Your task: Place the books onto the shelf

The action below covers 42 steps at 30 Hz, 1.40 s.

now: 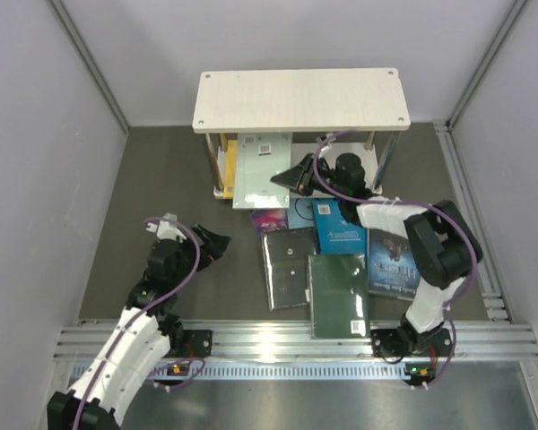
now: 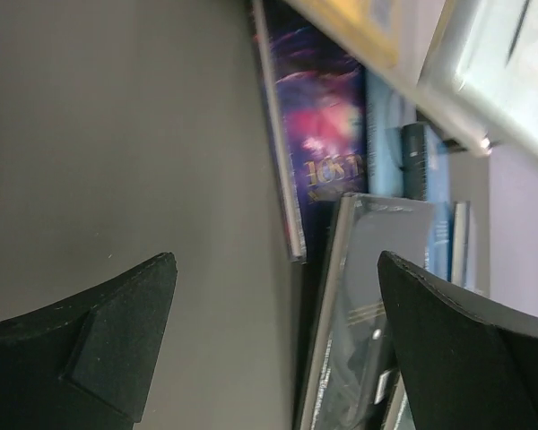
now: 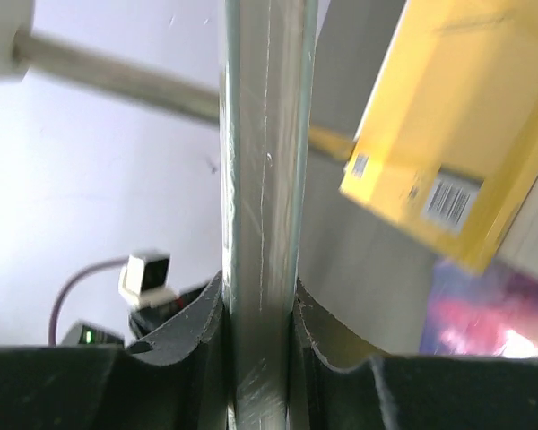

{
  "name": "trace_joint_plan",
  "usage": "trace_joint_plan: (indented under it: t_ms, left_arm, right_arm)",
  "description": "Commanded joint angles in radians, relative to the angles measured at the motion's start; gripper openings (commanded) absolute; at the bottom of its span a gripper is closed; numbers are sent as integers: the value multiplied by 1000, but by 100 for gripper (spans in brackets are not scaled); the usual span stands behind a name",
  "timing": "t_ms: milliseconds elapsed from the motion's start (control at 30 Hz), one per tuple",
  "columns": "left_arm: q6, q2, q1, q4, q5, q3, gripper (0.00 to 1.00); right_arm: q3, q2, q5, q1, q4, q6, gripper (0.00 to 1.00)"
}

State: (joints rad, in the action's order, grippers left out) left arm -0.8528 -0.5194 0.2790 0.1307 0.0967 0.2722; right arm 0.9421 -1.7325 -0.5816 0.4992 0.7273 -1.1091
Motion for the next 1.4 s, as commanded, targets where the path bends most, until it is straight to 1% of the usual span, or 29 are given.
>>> trace_joint_plan:
  t_ms: [0,67,133,233,267,333,400,500,533,567,600,667,700,767,800,833,867,967,1000,1067,1133,1200,1233,1267,1300,1333,1367]
  left_arm:
    - [-19,-19,3,-215,17,-40,99]
    - [-20,-51,3,-281,23,-70,99]
    - [-32,-63,5,-322,15,-93,99]
    - [-77,-82,8,-466,12,-180,99]
    - [-86,-93,17,-553,-3,-232,99]
    - [-103,-141,31,-614,-28,-266,99]
    - [-79,-197,34,-637,-19,-246,99]
    - [-66,-281,46,-664,-17,-219,98]
    - [-66,-300,51,-674,-12,-214,98]
    - [-65,-315,51,-680,-11,-208,98]
    - [-63,-335,52,-692,-8,-205,97]
    - [-63,-338,57,-698,-11,-206,97]
    - [-63,-335,57,-700,-17,-208,97]
    - [-65,-330,61,-706,-25,-214,97]
    - [-65,-323,61,-706,-28,-214,97]
    - [-65,-323,65,-704,-31,-215,97]
    - [-65,-323,68,-706,-34,-215,97]
    - [-61,-329,72,-706,-40,-214,97]
    - [-61,-330,74,-706,-41,-214,97]
    - [-60,-330,78,-703,-46,-212,97]
    - [-58,-329,83,-700,-49,-211,97]
    - [-57,-324,86,-695,-55,-211,97]
    - [-57,-321,88,-694,-55,-211,97]
    - [-57,-320,89,-692,-60,-211,97]
    - [-55,-320,91,-692,-58,-211,97]
    - [-55,-321,92,-692,-61,-211,97]
    - [-54,-321,94,-692,-63,-209,97]
  right_arm:
    - [226,-103,-10,-40,-17,41,0]
    - [332,-154,-17,-44,-52,41,0]
    - [388,-219,-14,-45,-86,38,0]
    - [481,-289,-3,-42,-120,38,0]
    - [526,-305,-1,-42,-132,37,0]
    - [573,-349,-4,-39,-166,40,0]
    - [644,-389,-14,-37,-195,52,0]
    - [742,-433,-36,-33,-305,116,0]
    - [776,-446,-47,-34,-346,173,0]
    - [850,-458,-58,-34,-447,204,0]
    - [882,-481,-73,-34,-489,237,1]
    - [940,-499,-95,-37,-560,296,8]
    - [952,-515,-118,-36,-569,305,14]
    - [963,-532,-150,-34,-572,313,20]
    - [965,-535,-155,-28,-577,322,35]
    - [963,-536,-155,-25,-582,331,44]
    - [965,-541,-146,-16,-595,353,59]
    - [972,-555,-127,-4,-605,368,71]
    - [974,-558,-123,1,-609,371,76]
    - [972,-552,-97,2,-617,380,79]
    - [966,-538,-63,1,-663,420,84]
    - [969,-510,6,-2,-718,491,92]
    - [978,-503,37,-4,-794,518,96]
    - [985,-484,114,-7,-845,547,98]
    - [991,-477,158,-11,-886,596,100]
    - [995,-469,196,-17,-954,615,100]
    - [992,-455,257,-24,-974,624,100]
